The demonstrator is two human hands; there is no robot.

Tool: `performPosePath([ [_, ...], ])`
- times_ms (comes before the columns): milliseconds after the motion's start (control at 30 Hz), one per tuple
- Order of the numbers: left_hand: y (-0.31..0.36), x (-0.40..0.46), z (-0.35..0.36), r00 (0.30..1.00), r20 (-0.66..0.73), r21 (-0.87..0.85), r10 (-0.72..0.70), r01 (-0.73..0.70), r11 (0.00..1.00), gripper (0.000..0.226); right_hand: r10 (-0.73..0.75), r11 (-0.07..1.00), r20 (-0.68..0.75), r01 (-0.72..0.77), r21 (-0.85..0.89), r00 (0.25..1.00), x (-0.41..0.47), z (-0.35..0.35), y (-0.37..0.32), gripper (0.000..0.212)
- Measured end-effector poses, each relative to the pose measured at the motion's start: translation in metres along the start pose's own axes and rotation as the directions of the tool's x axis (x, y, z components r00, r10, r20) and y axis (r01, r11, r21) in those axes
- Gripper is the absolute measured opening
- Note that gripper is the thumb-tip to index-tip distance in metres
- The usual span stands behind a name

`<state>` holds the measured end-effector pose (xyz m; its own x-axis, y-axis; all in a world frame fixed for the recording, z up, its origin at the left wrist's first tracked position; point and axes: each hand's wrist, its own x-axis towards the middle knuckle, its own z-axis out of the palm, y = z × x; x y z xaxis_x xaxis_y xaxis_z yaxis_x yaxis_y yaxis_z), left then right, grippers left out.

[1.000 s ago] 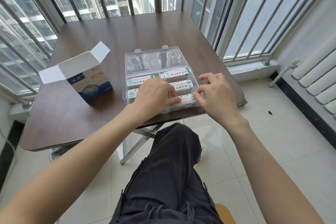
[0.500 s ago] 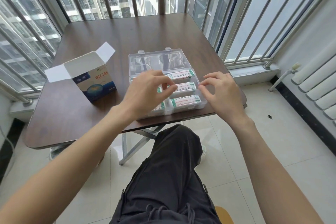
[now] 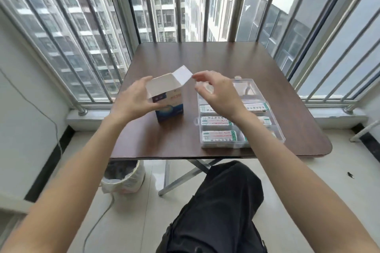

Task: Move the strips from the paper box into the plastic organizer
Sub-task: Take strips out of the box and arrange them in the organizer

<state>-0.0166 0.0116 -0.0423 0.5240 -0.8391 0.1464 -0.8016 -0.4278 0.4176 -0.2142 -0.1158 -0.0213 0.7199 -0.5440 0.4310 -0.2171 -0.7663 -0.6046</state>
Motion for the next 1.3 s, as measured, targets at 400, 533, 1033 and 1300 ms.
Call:
performPosePath([
  [400, 0.005, -0.014, 0.001, 0.609, -0.599, 0.213, 0.520, -0.504, 0.837, 0.072, -0.513, 0.791, -0.081, 0.434, -0.431, 0.855, -0.015, 0.031, -0.032, 0.023],
  [533, 0.005, -0.012, -0.005, 0.598, -0.623, 0.200, 0.504, -0.500, 0.842, 0.071, -0.473, 0.812, -0.133, 0.373, -0.449, 0.871, -0.012, 0.033, -0.046, 0.028],
  [1033, 0.026, -0.013, -0.012, 0.631, -0.531, 0.193, 0.566, -0.560, 0.806, 0.065, 0.006, 0.865, 0.408, 0.199, -0.459, 0.913, 0.023, 0.043, -0.062, 0.056],
  [1300, 0.023, -0.011, -0.009, 0.666, -0.517, 0.160, 0.537, -0.541, 0.825, 0.060, 0.034, 0.906, 0.426, 0.153, -0.396, 0.904, 0.019, 0.038, -0.062, 0.054],
])
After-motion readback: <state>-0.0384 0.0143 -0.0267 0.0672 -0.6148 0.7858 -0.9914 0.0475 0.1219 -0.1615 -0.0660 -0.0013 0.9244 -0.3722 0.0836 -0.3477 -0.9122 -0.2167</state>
